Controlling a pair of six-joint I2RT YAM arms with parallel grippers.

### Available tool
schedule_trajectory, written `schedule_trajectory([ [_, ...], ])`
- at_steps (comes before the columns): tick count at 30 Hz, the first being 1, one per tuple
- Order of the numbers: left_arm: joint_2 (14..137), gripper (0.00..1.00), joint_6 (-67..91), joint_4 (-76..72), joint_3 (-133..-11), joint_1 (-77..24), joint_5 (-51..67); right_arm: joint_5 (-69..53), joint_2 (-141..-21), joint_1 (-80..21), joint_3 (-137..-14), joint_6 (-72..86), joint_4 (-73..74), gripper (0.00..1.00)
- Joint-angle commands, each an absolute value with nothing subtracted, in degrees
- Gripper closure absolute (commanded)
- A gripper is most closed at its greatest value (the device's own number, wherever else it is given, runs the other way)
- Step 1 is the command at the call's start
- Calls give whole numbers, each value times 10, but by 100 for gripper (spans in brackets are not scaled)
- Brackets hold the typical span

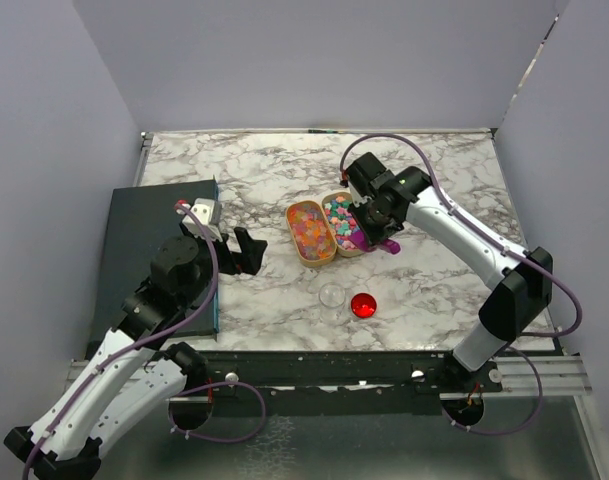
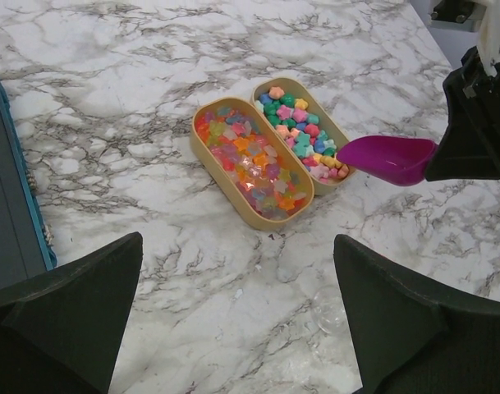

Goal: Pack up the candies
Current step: Scoop the fake candies from the storage box.

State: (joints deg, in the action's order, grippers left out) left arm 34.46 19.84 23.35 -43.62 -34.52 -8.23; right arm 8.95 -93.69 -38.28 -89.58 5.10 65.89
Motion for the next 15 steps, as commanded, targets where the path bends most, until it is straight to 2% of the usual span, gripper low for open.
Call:
schedule_trajectory([
  [1,335,1,191,234,-431,-351,-76,65,-963,-369,-922,58,693,99],
  [15,323,1,194,237,-430,-369,-80,64,-1015,-350,-954,55,704,99],
])
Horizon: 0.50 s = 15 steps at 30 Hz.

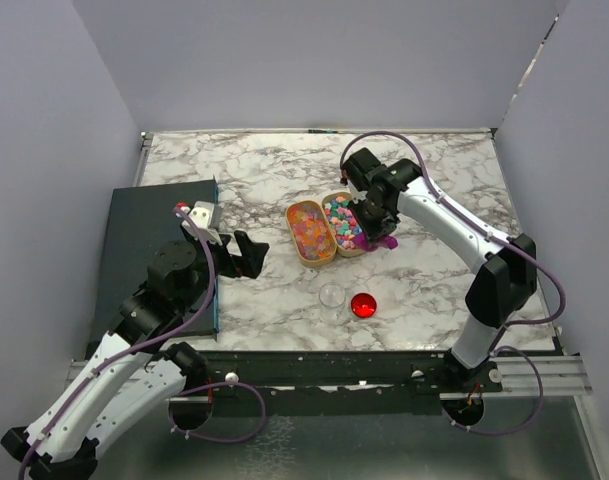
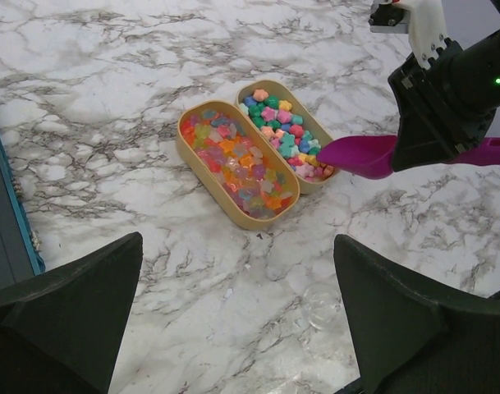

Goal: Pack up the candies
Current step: Scoop the fake candies from the storage box.

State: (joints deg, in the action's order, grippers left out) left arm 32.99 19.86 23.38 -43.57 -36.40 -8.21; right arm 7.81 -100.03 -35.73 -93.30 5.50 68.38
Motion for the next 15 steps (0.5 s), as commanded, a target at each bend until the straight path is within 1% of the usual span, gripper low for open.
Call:
schedule_trajectory([
  [1,322,1,193,237,-430,-370,-81,63,-1018,-349,-955,55,704,99],
  [15,314,1,194,240,-431,-376,-89,58,-1058,-347,-984,50,724,99],
])
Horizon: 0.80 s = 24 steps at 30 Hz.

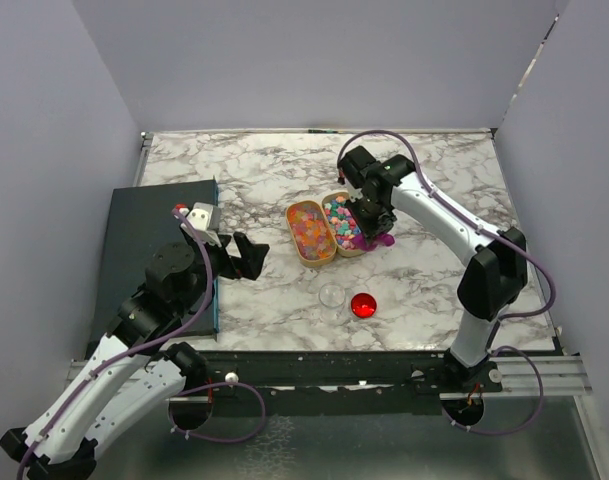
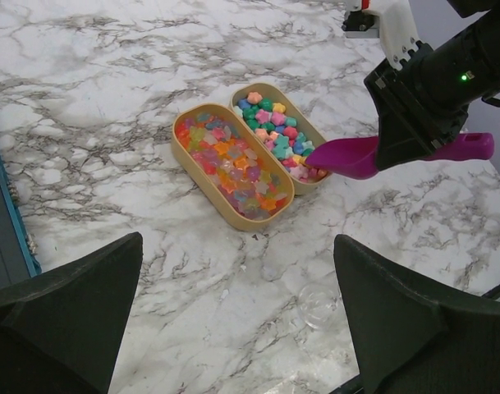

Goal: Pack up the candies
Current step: Scoop the fake candies from the storage box.

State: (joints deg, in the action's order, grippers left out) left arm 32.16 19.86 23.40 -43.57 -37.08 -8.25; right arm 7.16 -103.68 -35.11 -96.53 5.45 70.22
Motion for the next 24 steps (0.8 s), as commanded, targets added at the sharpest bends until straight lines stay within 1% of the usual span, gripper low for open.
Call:
schedule_trajectory([
  [1,314,1,193,241,-431,-377,-90,56,-1063,-346,-986,50,724,99],
  [15,308,1,194,245,-431,-387,-103,60,-1139,-345,-1045,48,741,99],
  [24,312,1,193,247,-431,-389,-111,64,-1190,-342,-1061,53,713,99],
])
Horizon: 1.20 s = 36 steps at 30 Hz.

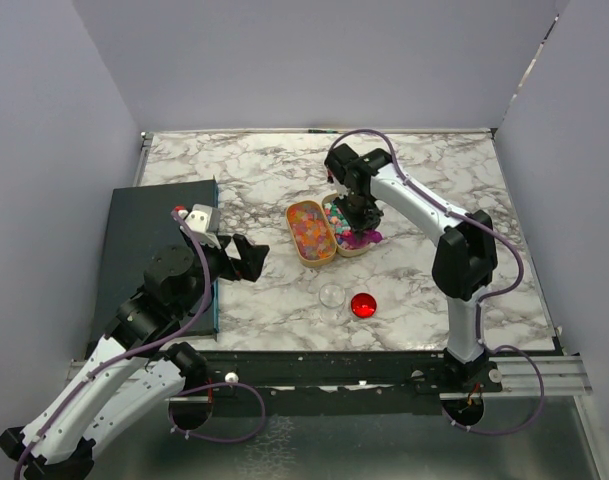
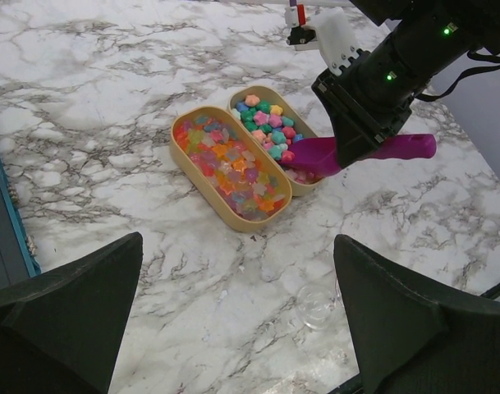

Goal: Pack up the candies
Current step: Scoop the fake candies from the storage box.

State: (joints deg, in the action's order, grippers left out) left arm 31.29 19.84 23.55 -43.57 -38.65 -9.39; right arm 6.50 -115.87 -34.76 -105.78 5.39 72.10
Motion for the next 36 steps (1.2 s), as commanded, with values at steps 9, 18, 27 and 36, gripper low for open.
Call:
schedule_trajectory([
  [9,322,1,193,248,-432,-389,-115,66,-1194,-335,-1020,66,644,99],
  [18,332,1,194,249,-432,-389,-118,73,-1176,-332,-963,81,579,99],
  [27,340,1,194,250,-432,-389,-122,88,-1131,-333,-890,89,509,99],
  [36,343,1,196,250,-431,-389,-125,90,-1099,-333,-824,91,444,99],
])
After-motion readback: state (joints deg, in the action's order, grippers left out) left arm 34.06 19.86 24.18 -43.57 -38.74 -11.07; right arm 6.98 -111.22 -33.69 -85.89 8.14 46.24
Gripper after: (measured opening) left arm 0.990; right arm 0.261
